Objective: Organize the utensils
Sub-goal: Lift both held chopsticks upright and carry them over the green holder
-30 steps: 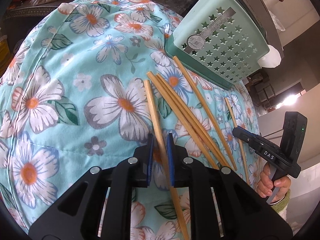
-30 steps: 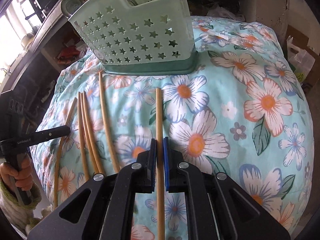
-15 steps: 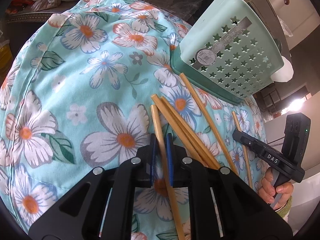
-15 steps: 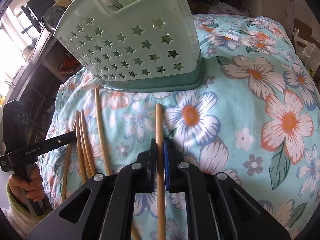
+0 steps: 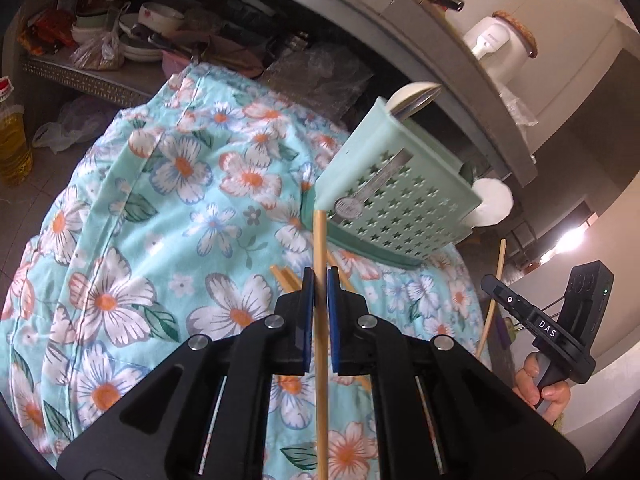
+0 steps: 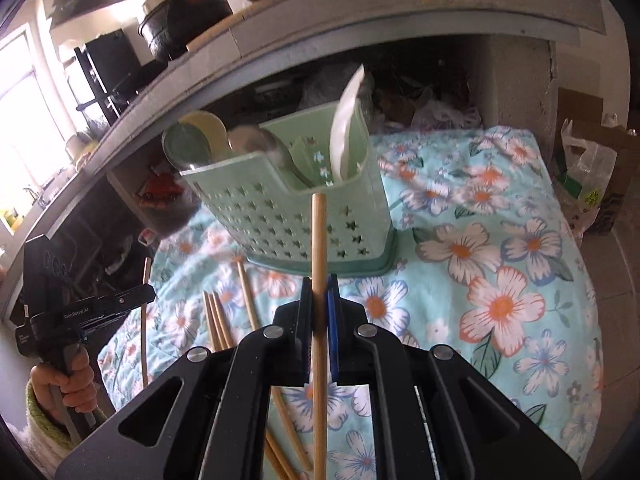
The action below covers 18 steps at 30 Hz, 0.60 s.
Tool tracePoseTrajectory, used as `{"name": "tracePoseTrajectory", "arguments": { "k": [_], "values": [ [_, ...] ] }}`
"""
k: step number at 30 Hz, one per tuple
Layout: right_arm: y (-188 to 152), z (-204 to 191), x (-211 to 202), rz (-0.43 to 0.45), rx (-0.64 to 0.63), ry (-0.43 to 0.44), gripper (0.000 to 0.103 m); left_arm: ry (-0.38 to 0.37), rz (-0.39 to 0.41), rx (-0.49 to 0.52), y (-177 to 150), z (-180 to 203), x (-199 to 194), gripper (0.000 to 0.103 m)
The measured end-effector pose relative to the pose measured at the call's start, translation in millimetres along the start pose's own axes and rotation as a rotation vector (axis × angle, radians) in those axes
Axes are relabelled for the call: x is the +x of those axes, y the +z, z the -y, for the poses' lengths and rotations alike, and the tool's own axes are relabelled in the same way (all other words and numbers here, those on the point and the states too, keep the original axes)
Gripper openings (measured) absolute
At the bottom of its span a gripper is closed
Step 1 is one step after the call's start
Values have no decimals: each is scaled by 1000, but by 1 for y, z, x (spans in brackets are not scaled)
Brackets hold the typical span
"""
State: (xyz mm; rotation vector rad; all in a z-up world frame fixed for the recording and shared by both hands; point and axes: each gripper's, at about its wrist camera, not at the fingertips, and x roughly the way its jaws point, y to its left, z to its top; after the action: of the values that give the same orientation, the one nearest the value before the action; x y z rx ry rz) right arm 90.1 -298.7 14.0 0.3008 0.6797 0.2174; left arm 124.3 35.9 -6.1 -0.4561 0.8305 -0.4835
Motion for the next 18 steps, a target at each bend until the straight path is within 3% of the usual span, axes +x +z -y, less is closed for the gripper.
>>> {"name": "tracePoseTrajectory", "arguments": {
  "k": [5,9,14,18],
  "values": [
    [11,-9,-35,109,-17,12,7,-62,85,56,11,31,-29,5],
    [10,-11,-48,143,-18,15,7,-52,83,108,15,44,-35,5],
    [2,-9,-47,121,-9,27,7,1,-52,126,7,35,-2,6],
    [-4,-7,-40,97,-1,32,7,102,-148,124,-4,19,36,15]
  ]
}}
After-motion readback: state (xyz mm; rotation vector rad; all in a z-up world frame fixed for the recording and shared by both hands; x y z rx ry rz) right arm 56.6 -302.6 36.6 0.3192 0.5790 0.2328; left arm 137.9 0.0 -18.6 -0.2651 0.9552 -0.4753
